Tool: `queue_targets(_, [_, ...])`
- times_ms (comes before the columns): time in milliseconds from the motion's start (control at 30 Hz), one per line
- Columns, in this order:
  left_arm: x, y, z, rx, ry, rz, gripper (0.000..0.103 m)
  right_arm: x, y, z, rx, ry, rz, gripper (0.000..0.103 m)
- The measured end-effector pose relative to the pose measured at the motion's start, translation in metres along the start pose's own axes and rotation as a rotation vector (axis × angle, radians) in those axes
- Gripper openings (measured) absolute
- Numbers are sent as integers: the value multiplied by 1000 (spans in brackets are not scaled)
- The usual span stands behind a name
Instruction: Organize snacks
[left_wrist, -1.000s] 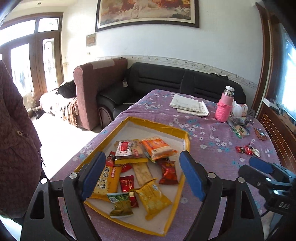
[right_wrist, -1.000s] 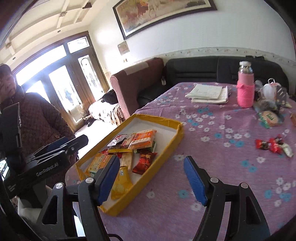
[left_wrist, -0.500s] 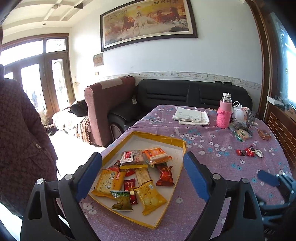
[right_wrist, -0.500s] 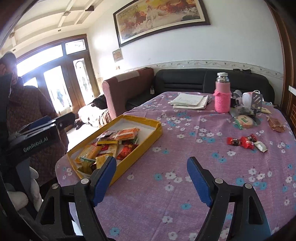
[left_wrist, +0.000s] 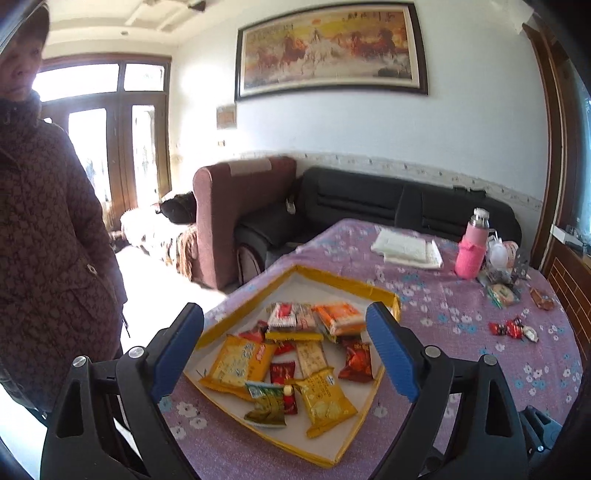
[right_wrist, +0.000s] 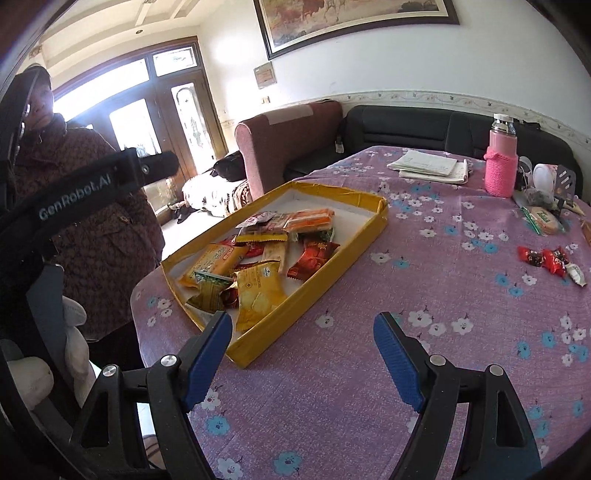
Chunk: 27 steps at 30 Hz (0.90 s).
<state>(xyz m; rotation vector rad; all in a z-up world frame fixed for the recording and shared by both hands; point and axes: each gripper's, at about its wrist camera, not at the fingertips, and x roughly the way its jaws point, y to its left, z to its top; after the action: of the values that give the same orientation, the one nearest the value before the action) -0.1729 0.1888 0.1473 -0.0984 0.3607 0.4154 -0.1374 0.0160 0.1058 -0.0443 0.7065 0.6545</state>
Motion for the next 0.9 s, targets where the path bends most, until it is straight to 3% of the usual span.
queue_targets(67, [-10, 2, 2, -3, -65, 28, 91, -2, 0, 1, -3, -11, -3, 81])
queue_targets(100, [-15, 3, 3, -7, -89, 54, 96, -2, 0, 2, -1, -17, -3, 81])
queue_targets(167, [-22, 5, 3, -19, -123, 116, 103, -2, 1, 2, 3, -26, 7, 81])
queue_targets(233, [-24, 6, 1, -10, -132, 137, 103, -1, 4, 2, 4, -24, 14, 81])
queue_targets(533, [-2, -2, -16, -7, -24, 55, 103, 10, 12, -5, -32, 9, 9, 81])
queue_targets(900, [17, -3, -26, -23, 95, 37, 103, 17, 18, -10, -56, 35, -6, 81])
